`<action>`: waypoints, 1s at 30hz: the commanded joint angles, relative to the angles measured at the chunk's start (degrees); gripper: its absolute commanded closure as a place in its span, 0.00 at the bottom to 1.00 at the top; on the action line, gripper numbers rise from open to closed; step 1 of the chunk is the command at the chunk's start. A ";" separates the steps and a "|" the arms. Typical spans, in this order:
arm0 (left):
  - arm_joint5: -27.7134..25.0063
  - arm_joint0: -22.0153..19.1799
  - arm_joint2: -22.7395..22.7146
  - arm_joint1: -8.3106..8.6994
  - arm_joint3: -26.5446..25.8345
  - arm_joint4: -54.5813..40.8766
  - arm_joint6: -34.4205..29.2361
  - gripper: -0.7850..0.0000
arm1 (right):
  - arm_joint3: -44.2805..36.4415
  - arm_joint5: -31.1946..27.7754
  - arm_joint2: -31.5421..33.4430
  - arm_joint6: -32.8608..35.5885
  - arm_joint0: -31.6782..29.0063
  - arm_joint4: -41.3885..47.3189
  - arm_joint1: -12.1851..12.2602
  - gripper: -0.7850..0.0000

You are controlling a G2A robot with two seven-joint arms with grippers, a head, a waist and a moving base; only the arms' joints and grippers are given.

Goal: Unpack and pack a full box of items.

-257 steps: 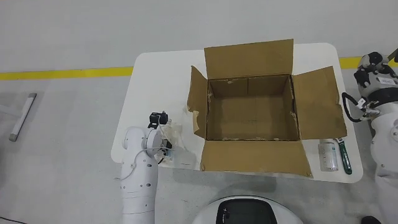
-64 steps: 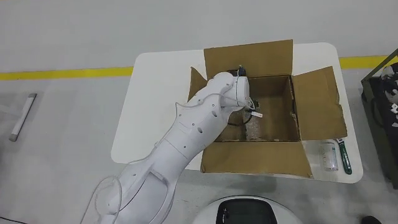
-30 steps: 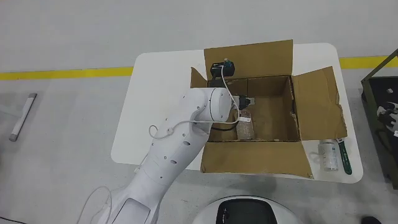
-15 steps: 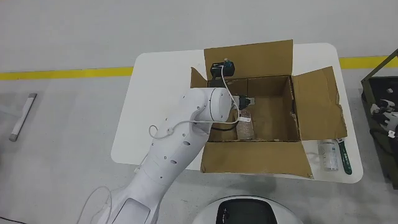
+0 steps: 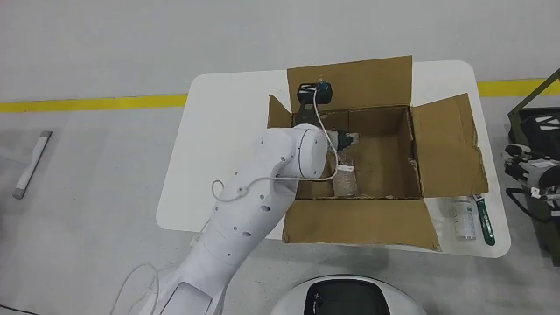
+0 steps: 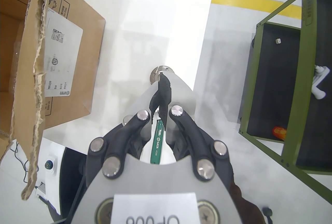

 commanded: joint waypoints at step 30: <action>-4.45 17.69 -13.44 4.16 -32.12 38.48 -4.65 0.00 | -0.04 -2.66 -1.26 8.98 -1.57 -1.95 2.12 1.00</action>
